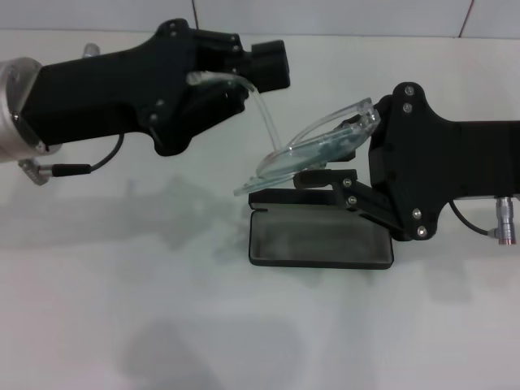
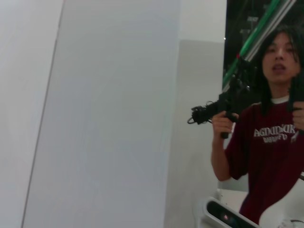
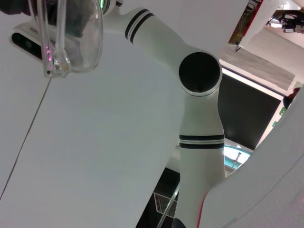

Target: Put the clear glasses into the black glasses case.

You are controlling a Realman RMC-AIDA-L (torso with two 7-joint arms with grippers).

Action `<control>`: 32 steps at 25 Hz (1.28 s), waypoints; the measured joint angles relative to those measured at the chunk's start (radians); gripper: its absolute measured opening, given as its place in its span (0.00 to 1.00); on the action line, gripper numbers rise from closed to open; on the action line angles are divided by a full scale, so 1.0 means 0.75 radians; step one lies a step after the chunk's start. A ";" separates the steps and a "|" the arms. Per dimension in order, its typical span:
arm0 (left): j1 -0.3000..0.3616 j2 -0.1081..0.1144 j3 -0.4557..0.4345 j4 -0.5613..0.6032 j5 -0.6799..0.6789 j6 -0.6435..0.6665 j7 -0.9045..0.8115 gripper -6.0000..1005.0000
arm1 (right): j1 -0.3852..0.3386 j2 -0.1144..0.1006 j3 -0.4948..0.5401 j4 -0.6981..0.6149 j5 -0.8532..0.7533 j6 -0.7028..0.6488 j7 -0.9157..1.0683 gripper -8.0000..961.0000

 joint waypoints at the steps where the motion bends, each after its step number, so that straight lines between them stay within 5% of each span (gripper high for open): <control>1: 0.000 0.000 0.000 0.000 0.000 0.000 0.000 0.08 | -0.001 0.000 0.000 0.000 0.000 -0.001 0.000 0.08; 14: -0.006 -0.012 -0.002 0.000 -0.026 -0.002 -0.007 0.08 | -0.005 0.001 -0.002 0.000 0.000 -0.006 0.000 0.08; 32: -0.039 -0.014 0.143 0.011 -0.065 0.006 -0.032 0.08 | -0.008 0.002 -0.002 0.000 0.000 0.002 0.000 0.08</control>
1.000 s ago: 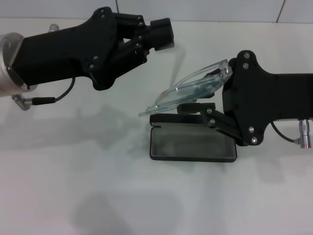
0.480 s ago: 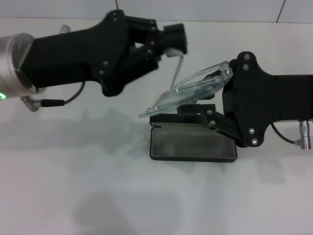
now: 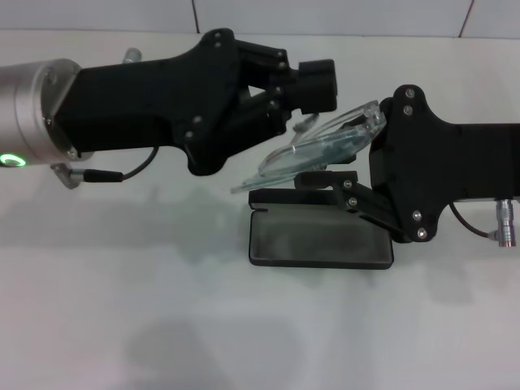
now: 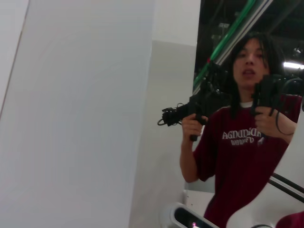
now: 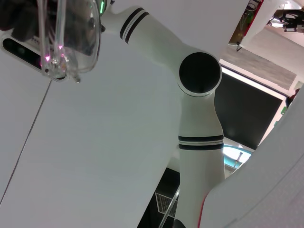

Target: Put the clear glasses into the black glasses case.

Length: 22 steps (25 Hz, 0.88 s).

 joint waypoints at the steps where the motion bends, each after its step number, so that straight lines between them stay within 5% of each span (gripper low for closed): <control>1: -0.001 0.000 0.009 0.000 0.000 0.000 0.000 0.08 | 0.000 0.000 0.000 0.000 0.000 0.000 0.000 0.08; 22: 0.017 0.010 -0.093 -0.012 0.009 0.000 0.010 0.08 | -0.004 0.000 0.000 0.002 0.000 -0.001 0.000 0.09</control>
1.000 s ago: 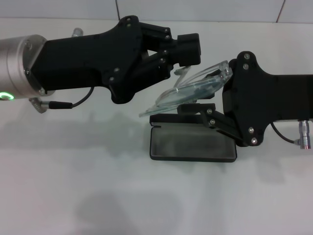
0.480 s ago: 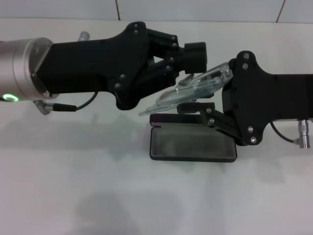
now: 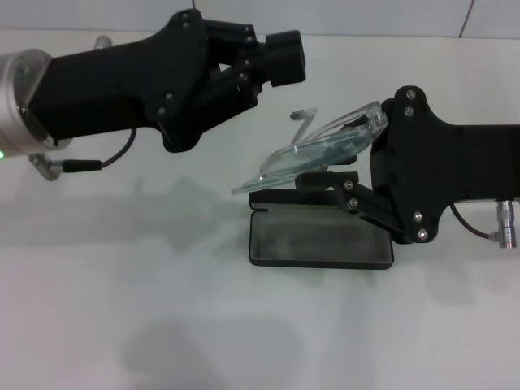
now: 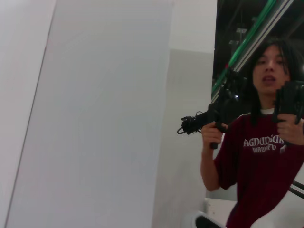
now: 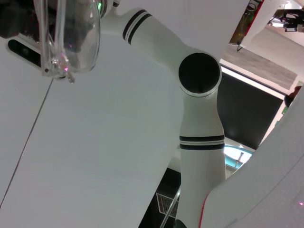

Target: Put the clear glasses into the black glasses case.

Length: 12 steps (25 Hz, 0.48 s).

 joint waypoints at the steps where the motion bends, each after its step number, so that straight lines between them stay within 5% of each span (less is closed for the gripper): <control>1: 0.000 -0.001 0.009 0.000 0.001 0.000 -0.002 0.08 | 0.000 0.000 0.000 0.000 0.000 0.000 0.000 0.09; 12: -0.010 -0.010 0.096 0.000 0.002 0.001 -0.005 0.08 | -0.002 0.002 0.000 0.002 0.002 -0.003 0.000 0.09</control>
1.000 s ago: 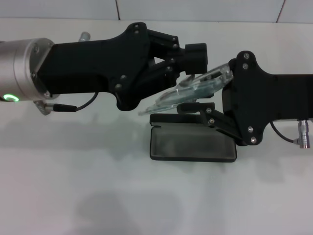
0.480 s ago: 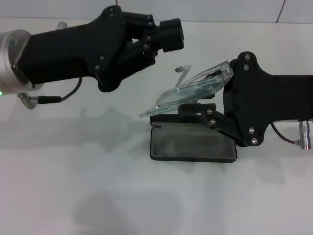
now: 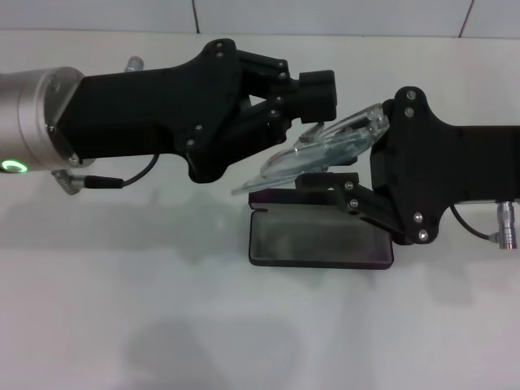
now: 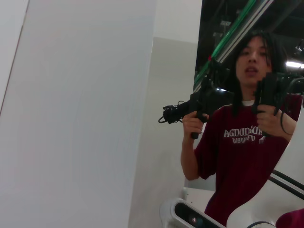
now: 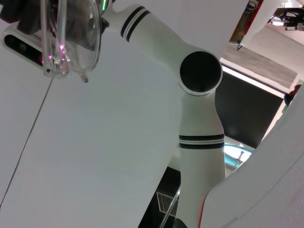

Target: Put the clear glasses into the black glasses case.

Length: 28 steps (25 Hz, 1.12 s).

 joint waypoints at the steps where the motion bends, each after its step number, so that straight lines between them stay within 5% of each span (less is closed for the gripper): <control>1: 0.003 0.000 -0.004 0.000 -0.003 0.000 0.002 0.08 | -0.001 0.000 0.000 0.000 0.000 0.000 0.000 0.09; 10: 0.042 0.040 -0.209 -0.003 0.002 0.000 0.056 0.08 | -0.011 -0.007 -0.003 -0.037 -0.006 0.006 0.134 0.09; 13: 0.095 0.104 -0.269 0.007 -0.007 0.000 0.043 0.08 | -0.007 -0.024 0.021 -0.233 -0.116 0.043 0.471 0.09; 17: 0.176 0.190 -0.358 0.026 -0.005 0.001 0.014 0.08 | 0.031 -0.045 0.066 -0.748 -0.539 0.046 1.194 0.09; 19: 0.226 0.245 -0.386 0.026 -0.002 0.001 -0.005 0.08 | 0.081 -0.040 0.066 -1.009 -0.793 -0.033 1.535 0.09; 21: 0.274 0.280 -0.394 0.027 0.000 0.001 -0.008 0.08 | 0.106 -0.034 0.064 -1.093 -0.876 -0.070 1.647 0.09; 22: 0.290 0.288 -0.398 0.027 0.002 0.001 -0.008 0.08 | 0.280 -0.018 0.046 -1.293 -1.110 -0.266 2.015 0.09; 23: 0.304 0.293 -0.405 0.027 0.003 0.001 -0.008 0.08 | 0.322 -0.016 0.038 -1.313 -1.149 -0.307 2.089 0.09; 28: 0.382 0.288 -0.440 0.029 0.036 0.001 0.007 0.08 | 0.605 -0.010 -0.119 -1.146 -1.350 -0.360 2.326 0.09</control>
